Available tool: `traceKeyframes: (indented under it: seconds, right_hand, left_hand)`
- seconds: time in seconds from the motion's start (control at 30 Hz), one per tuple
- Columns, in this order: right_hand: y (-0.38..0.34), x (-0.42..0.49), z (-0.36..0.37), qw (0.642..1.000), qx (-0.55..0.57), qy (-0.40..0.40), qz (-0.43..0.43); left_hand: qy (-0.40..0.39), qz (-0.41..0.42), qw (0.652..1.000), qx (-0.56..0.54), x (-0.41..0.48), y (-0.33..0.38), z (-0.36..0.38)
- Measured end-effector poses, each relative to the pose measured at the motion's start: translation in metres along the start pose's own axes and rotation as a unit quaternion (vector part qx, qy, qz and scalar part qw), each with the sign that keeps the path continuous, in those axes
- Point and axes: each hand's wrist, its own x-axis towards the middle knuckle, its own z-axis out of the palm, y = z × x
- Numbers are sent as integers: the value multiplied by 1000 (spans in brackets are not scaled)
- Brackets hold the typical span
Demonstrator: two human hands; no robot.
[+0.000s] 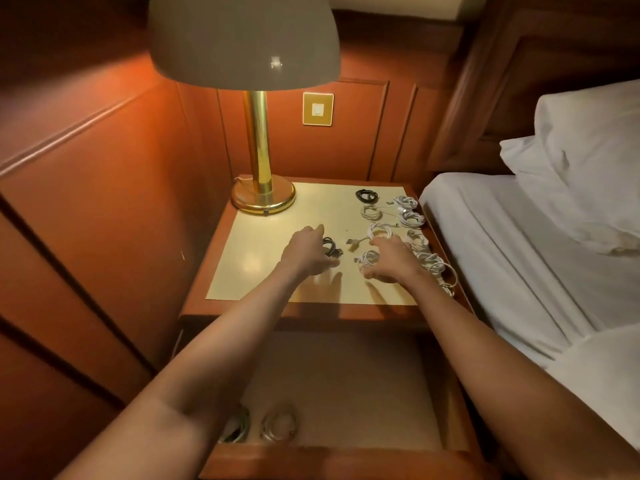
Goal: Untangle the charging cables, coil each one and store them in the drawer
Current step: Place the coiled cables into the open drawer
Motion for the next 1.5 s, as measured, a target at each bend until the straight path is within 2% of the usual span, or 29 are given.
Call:
traceKeyframes:
  seconds: [0.1, 0.23, 0.33, 0.47, 0.6, 0.7, 0.77, 0.9, 1.0, 1.1, 1.23, 1.4, 1.5]
  right_hand:
    - [8, 14, 5, 999, -6, -26, -24]
    - [13, 20, 5, 998, -4, 5, -61]
    - [12, 18, 4, 998, 6, 17, -58]
    - [7, -7, 0, 997, 34, 33, -58]
    - [9, -71, 1, 988, 103, 75, -91]
    - [14, -136, 20, 984, 123, 24, -129]
    - [18, -165, 48, 989, 90, -25, -118]
    - [21, -176, 97, 987, -7, -127, -98]
    - [18, -175, 118, 979, -34, -177, -98]
    - [16, -174, 133, 974, -45, -200, -99]
    - [17, -174, 141, 969, -33, -226, -95]
    - [22, -173, 123, 959, -4, -264, -100]
    - [31, -167, 70, 970, 55, -210, -114]
  left_hand:
    - [-14, 12, 999, 34, 20, 0, 15]
    - [-1, 20, 998, 58, 30, -5, 19]
    - [0, 47, 996, 72, 26, -7, 19]
    - [-17, 70, 994, 86, -1, -11, 9]
    - [-15, 113, 993, 40, -70, -18, -12]
    - [-55, 162, 985, 13, -141, -17, -11]
    - [-100, 179, 979, 20, -181, -19, 5]
    - [-211, 160, 961, 78, -208, -29, 54]
    - [-259, 128, 954, 81, -203, -35, 83]
    - [-296, 100, 946, 89, -199, -39, 98]
    - [-304, 98, 943, 95, -198, -39, 100]
    - [-357, 88, 925, 98, -195, -37, 91]
    - [-342, 117, 929, 74, -184, -29, 72]
